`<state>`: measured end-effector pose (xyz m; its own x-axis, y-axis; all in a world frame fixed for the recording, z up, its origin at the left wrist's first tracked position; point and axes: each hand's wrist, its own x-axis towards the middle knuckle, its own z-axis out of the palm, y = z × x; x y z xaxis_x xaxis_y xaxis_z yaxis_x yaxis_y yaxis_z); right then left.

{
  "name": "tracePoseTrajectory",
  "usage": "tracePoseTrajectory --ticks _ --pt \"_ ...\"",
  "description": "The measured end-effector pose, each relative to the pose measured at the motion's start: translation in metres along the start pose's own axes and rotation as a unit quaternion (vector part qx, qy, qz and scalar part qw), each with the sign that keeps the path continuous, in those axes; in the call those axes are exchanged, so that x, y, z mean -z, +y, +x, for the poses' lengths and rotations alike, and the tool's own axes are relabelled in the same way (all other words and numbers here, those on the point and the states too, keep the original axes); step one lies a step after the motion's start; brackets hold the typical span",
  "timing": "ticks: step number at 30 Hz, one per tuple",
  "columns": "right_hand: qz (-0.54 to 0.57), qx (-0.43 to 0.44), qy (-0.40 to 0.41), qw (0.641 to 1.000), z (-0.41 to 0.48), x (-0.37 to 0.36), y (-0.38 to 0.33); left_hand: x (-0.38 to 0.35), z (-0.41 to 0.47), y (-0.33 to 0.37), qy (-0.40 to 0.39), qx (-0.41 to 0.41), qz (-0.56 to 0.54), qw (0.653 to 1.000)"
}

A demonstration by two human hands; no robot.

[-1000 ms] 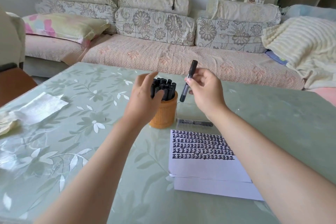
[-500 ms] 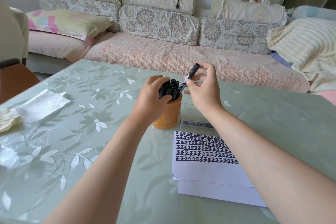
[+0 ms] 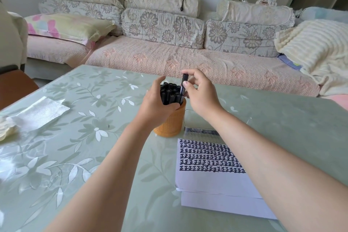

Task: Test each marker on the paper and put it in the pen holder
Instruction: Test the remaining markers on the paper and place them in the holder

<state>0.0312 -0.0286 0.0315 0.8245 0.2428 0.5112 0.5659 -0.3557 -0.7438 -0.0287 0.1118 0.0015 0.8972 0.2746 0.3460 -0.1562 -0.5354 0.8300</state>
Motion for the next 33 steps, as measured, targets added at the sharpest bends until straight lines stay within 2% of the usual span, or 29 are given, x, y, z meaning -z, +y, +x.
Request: tracePoseTrajectory --ticks 4,9,13,19,23,25,28,30,33 --pt "0.059 -0.019 0.034 0.998 0.002 0.002 0.005 0.002 0.005 -0.001 0.028 -0.010 -0.047 0.998" --pt "-0.040 -0.036 -0.055 0.997 -0.008 -0.004 0.012 0.000 0.005 0.002 0.042 -0.055 -0.023 0.997" --pt "-0.017 -0.071 -0.063 0.995 -0.016 -0.007 0.012 -0.002 0.003 0.000 0.017 -0.030 -0.018 0.999" --pt "0.012 -0.084 -0.186 0.979 -0.017 -0.006 0.015 -0.001 0.001 -0.001 0.024 -0.009 0.012 1.000" --pt "-0.047 -0.101 -0.223 0.968 -0.023 0.011 0.016 0.000 0.001 -0.002 0.007 -0.011 0.047 0.999" --pt "-0.132 -0.100 -0.220 0.961 -0.031 0.022 0.025 0.003 -0.001 -0.001 0.019 -0.019 0.070 0.997" --pt "-0.295 -0.090 -0.244 0.919 -0.044 0.038 0.043 0.009 -0.009 0.004 0.116 -0.099 0.100 0.983" --pt "-0.343 -0.096 -0.267 0.895 -0.052 0.043 0.054 0.012 -0.016 0.009 0.174 -0.163 0.113 0.965" --pt "-0.359 -0.100 -0.276 0.886 -0.057 0.048 0.057 0.012 -0.034 0.015 0.174 -0.227 0.121 0.951"
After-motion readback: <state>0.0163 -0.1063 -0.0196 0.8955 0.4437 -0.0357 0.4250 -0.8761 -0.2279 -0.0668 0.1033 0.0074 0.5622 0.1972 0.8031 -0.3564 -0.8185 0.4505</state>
